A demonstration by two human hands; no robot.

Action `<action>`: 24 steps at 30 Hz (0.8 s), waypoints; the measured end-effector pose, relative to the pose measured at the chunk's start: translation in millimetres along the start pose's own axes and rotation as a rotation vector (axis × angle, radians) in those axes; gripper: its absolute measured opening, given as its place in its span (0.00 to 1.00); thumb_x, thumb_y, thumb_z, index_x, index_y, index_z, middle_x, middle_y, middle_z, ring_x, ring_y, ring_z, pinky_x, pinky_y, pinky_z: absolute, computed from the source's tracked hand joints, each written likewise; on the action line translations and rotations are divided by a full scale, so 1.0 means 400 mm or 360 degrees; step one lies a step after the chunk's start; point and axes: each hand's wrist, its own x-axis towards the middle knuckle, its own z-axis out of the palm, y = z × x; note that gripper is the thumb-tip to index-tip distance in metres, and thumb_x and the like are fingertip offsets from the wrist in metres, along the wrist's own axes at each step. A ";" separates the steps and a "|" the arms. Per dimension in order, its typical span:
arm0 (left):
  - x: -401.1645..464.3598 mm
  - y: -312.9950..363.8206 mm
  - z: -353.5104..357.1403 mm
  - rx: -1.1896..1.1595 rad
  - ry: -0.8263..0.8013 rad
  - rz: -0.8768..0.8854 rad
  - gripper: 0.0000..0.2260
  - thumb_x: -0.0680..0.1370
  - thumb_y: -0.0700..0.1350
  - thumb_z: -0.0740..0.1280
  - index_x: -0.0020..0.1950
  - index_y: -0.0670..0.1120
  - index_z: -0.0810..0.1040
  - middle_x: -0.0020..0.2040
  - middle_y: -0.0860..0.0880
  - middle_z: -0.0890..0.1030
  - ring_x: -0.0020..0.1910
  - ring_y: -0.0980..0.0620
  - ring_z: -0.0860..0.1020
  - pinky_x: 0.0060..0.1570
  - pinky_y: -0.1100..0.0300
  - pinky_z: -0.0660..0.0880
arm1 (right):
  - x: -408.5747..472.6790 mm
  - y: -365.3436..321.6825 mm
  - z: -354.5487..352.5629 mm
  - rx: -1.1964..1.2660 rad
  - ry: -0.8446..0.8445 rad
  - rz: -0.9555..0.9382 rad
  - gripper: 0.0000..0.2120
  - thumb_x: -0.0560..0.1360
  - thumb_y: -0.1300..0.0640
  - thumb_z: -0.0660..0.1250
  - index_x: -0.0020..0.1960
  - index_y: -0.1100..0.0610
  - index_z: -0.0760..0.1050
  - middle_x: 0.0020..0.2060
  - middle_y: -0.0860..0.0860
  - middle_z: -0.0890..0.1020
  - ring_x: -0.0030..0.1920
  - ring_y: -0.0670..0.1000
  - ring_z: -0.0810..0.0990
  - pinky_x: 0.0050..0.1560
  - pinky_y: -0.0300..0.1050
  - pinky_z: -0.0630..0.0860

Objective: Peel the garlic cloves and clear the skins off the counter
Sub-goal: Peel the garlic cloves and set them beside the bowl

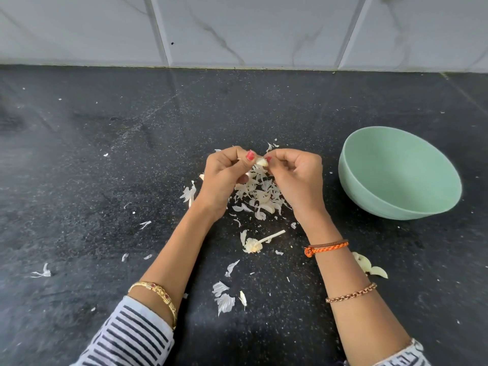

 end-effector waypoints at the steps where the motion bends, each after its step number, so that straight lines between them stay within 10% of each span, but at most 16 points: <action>1: -0.001 0.001 0.002 -0.0045 0.0044 -0.0015 0.17 0.77 0.39 0.65 0.29 0.52 0.81 0.30 0.57 0.78 0.30 0.61 0.70 0.31 0.69 0.69 | 0.000 0.001 0.002 -0.0024 0.0040 -0.0041 0.08 0.72 0.67 0.68 0.40 0.56 0.81 0.30 0.47 0.81 0.30 0.40 0.76 0.33 0.32 0.73; 9: 0.005 0.010 -0.007 -0.0199 0.0400 -0.0117 0.15 0.71 0.43 0.70 0.24 0.50 0.75 0.22 0.57 0.71 0.25 0.60 0.64 0.27 0.68 0.62 | -0.002 0.002 0.000 -0.0109 0.0050 -0.0450 0.10 0.73 0.63 0.66 0.52 0.54 0.80 0.38 0.45 0.81 0.37 0.43 0.79 0.33 0.32 0.72; 24: 0.009 0.001 -0.012 -0.0121 0.0317 -0.0080 0.13 0.73 0.37 0.69 0.30 0.42 0.72 0.24 0.56 0.72 0.26 0.60 0.67 0.28 0.69 0.65 | -0.004 -0.003 -0.001 -0.0120 -0.0049 -0.0359 0.06 0.69 0.65 0.68 0.38 0.58 0.83 0.30 0.45 0.81 0.30 0.44 0.76 0.31 0.32 0.68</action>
